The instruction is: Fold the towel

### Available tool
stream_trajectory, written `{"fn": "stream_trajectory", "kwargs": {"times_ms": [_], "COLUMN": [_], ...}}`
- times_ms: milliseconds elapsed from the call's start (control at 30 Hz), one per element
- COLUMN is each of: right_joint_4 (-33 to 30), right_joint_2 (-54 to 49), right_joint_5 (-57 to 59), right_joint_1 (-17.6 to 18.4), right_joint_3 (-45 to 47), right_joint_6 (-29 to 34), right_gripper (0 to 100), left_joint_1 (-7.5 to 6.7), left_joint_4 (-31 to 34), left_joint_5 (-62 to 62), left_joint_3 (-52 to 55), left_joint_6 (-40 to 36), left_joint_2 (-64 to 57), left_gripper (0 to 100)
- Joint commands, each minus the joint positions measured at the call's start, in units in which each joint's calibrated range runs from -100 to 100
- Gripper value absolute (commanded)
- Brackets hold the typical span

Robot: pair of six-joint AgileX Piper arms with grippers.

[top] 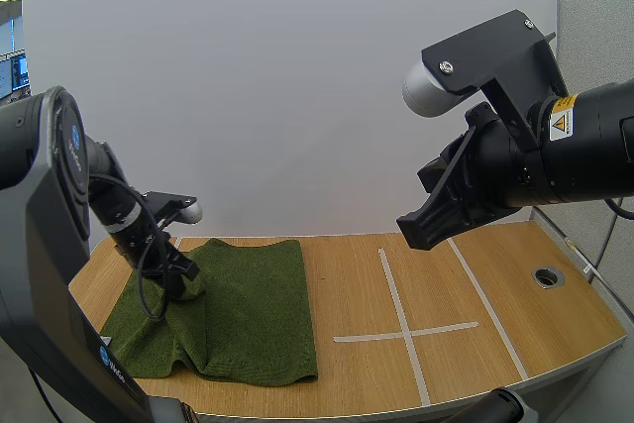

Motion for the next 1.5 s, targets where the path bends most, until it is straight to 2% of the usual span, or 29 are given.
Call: {"fn": "stream_trajectory", "kwargs": {"times_ms": [0, 167, 467, 667, 833, 1033, 1467], "right_joint_4": [0.5, 0.9, 1.9, 1.9, 1.9, 1.9, 1.9], "right_joint_2": [-0.8, -0.8, -0.8, -0.8, -0.8, -0.8, -0.8], "right_joint_5": [0.0, 0.0, 0.0, 0.0, 0.0, 0.0, 0.0], "right_joint_1": [-0.2, -0.2, -0.2, -0.2, -0.2, -0.2, -0.2], "right_joint_3": [-0.2, -0.2, -0.2, -0.2, -0.2, -0.2, -0.2], "right_joint_6": [-0.2, -0.2, -0.2, -0.2, -0.2, -0.2, -0.2], "right_gripper": [0, 0, 0, 0, 0, 0, 0], "left_joint_1": [6.01, 10.03, 15.89, 19.31, 21.6, 23.2, 23.27], "left_joint_4": [-0.1, -0.1, -0.1, -0.1, -0.1, -0.2, -0.1], "left_joint_5": [4.5, 6.9, 10.3, 10.3, 10.4, 9.7, 1.9], "left_joint_3": [0.6, 0.6, 0.6, 0.6, 0.6, 0.6, 0.6], "left_joint_6": [5.6, 9.6, 14.9, 17.8, 20.1, 22.0, 22.8], "left_joint_2": [-1.8, -4.7, -6.4, -6.4, -6.4, -6.4, -6.4], "left_gripper": [0, 0, 0, 0, 0, 0, 0]}}
